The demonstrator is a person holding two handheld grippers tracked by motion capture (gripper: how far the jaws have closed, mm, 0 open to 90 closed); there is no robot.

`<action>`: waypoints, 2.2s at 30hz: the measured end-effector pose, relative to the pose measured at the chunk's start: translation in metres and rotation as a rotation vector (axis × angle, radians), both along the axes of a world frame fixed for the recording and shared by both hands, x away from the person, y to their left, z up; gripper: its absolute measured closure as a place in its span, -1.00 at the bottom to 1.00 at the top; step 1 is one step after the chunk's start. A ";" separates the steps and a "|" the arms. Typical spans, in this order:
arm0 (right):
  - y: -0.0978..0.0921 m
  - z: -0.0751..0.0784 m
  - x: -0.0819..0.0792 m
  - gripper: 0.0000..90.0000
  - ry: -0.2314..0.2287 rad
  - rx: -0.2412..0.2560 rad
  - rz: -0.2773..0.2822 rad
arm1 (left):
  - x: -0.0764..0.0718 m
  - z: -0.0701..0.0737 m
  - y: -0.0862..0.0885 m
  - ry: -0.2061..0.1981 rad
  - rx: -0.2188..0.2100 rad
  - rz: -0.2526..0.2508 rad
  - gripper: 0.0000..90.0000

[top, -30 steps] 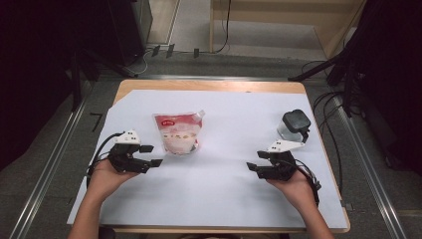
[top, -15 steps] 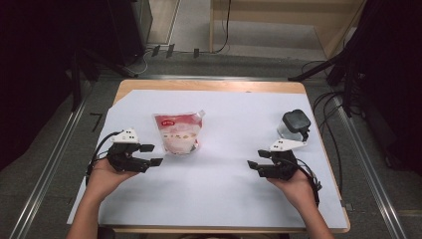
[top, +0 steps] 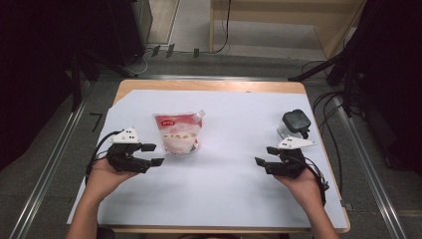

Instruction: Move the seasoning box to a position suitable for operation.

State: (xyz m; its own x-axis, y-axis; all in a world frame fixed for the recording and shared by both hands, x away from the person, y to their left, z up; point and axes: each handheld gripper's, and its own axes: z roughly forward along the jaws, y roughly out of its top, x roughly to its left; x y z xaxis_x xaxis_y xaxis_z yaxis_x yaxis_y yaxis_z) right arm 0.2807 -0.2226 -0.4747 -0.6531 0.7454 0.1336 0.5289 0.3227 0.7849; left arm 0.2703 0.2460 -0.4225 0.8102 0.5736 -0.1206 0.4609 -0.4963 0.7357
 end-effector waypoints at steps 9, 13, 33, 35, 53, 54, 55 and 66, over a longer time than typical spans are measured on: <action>-0.039 0.008 0.001 -0.15 -0.027 0.007 -0.118 | -0.004 0.004 -0.027 0.024 -0.029 -0.084 -0.14; -0.051 0.008 0.002 -0.15 -0.022 0.003 -0.147 | -0.004 0.000 -0.035 0.034 -0.034 -0.097 -0.14; -0.093 0.004 0.036 -0.66 -0.033 0.037 -0.345 | -0.006 -0.015 -0.067 0.049 0.028 -0.173 -0.15; -0.094 0.003 0.042 -0.69 -0.024 0.009 -0.354 | -0.006 -0.015 -0.067 0.049 0.029 -0.174 -0.15; -0.087 -0.014 0.088 -0.70 -0.006 -0.037 -0.385 | -0.009 -0.019 -0.072 0.064 0.040 -0.190 -0.14; -0.086 -0.014 0.090 -0.70 -0.016 -0.025 -0.383 | -0.009 -0.019 -0.072 0.064 0.040 -0.190 -0.14; -0.085 -0.015 0.092 -0.70 -0.019 -0.023 -0.382 | -0.010 -0.020 -0.072 0.068 0.037 -0.186 -0.14; -0.076 -0.024 0.106 -0.69 -0.032 -0.041 -0.388 | -0.015 -0.023 -0.072 0.071 0.047 -0.178 -0.14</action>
